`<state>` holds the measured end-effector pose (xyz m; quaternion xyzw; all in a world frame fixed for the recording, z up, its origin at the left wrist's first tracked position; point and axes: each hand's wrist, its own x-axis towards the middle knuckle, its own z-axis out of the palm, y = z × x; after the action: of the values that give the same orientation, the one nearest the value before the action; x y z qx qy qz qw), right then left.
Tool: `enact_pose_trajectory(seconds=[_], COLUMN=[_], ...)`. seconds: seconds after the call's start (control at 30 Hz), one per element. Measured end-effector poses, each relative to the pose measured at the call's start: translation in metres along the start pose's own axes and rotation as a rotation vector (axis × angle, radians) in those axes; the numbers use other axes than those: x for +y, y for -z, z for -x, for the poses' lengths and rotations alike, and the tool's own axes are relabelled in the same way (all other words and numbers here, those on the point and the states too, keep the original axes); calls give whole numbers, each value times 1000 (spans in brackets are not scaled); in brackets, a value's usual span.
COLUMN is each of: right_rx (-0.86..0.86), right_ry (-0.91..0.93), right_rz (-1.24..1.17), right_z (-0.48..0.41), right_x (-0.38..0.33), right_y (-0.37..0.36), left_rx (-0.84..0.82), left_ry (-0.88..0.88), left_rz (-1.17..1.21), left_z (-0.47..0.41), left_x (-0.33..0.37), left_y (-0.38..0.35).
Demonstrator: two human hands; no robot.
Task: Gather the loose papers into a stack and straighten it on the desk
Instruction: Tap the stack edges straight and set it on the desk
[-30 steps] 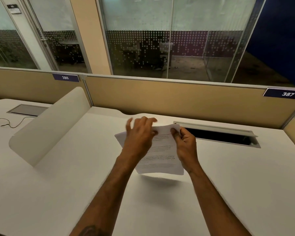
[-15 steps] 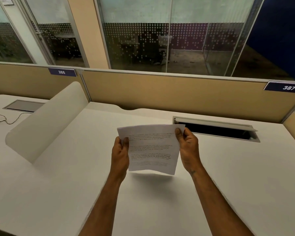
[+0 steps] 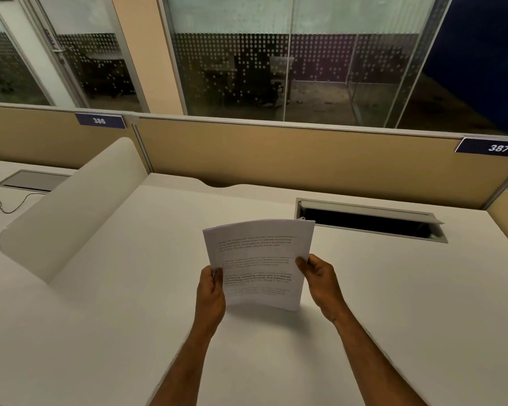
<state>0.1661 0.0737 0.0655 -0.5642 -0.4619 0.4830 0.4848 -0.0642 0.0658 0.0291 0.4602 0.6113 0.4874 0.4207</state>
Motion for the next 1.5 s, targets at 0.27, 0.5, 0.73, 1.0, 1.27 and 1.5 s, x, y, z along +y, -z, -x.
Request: enact_pose_trajectory(seconds=[0.27,0.5,0.73,1.0,1.27,1.5], right_rx=[-56,-70,-50,-35,27,79], right_ry=[-111,-213,-234,-359,-478,-534], right_rz=[151,449,437,228,228,258], right_z=[-4,1,-21,-72,-131,-177], right_x=[53,104,84,49,50,66], right_y=[7,11,3,-17,-37,-40], left_rx=[-18,-47,-107,-319,-415,-436], left_ry=[-14,59,83,138,319,384], left_rz=[-205,-351,-398,-538,-412,-384], left_z=[-7,-1,-32,-121,-205,-251], left_x=[-50,-89,-56,-16,-23,-41], left_y=[-1,-2,5,16,2,-26])
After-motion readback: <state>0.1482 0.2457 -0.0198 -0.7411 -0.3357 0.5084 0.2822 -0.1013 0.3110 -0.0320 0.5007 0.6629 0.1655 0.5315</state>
